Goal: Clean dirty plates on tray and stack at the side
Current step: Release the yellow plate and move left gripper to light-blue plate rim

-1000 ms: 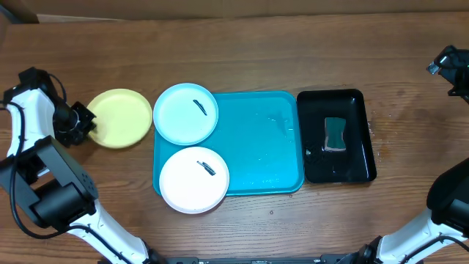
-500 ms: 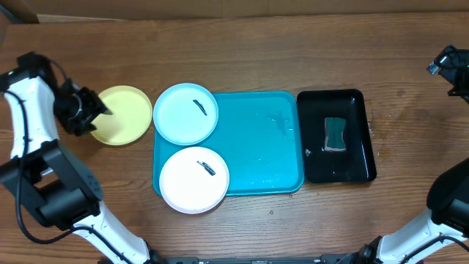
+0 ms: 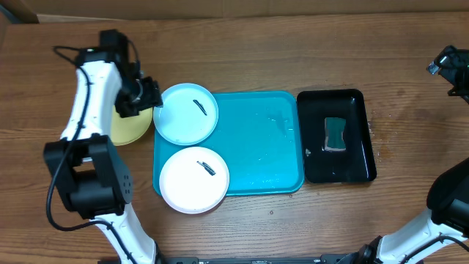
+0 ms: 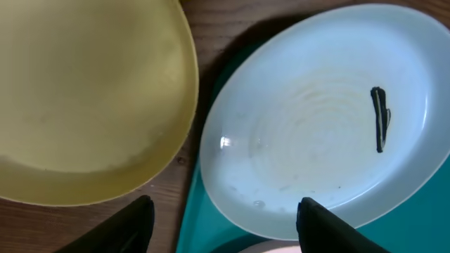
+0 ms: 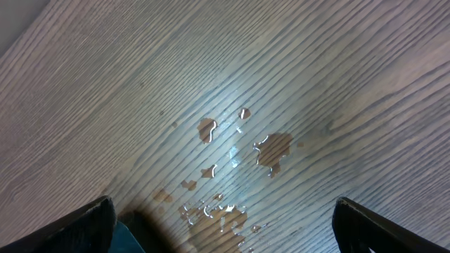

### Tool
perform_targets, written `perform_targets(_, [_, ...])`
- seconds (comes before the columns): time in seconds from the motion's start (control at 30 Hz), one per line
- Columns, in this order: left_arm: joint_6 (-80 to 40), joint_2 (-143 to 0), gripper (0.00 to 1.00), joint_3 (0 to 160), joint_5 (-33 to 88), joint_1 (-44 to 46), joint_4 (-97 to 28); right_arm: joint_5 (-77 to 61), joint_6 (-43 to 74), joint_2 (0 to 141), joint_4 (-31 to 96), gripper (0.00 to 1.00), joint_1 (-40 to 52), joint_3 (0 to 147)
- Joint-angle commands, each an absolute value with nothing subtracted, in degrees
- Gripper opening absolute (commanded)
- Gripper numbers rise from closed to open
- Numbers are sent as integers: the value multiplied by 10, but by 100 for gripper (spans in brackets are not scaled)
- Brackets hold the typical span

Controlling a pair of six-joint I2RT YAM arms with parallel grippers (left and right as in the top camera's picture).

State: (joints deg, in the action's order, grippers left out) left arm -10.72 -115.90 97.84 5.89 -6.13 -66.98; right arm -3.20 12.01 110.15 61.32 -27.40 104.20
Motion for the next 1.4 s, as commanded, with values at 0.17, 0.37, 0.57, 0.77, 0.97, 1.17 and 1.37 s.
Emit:
perform_targets(0.17, [-109, -1144, 52, 915, 13, -44, -611, -35, 123, 1097, 611, 100, -277, 1046])
perform_targets(0.37, [-121, -1144, 33, 895, 11, -47, -578, -35, 123, 1097, 611, 100, -277, 1046])
perform_targets(0.57, [-129, -1144, 30, 867, 8, -43, -541, -35, 122, 1097, 611, 100, -277, 1046])
perform_targets(0.77, [-129, -1144, 23, 862, 0, -45, -529, -35, 123, 1097, 611, 100, -277, 1046])
perform_targets(0.97, [-129, -1147, 22, 849, -5, -44, -516, -35, 123, 1097, 611, 100, -277, 1046])
perform_targets(1.17, [-129, -1147, 20, 832, -4, -44, -500, -35, 122, 1097, 611, 100, -277, 1046])
perform_targets(1.37, [-129, -1147, 5, 832, 33, -44, -500, -35, 123, 1097, 611, 100, -277, 1046])
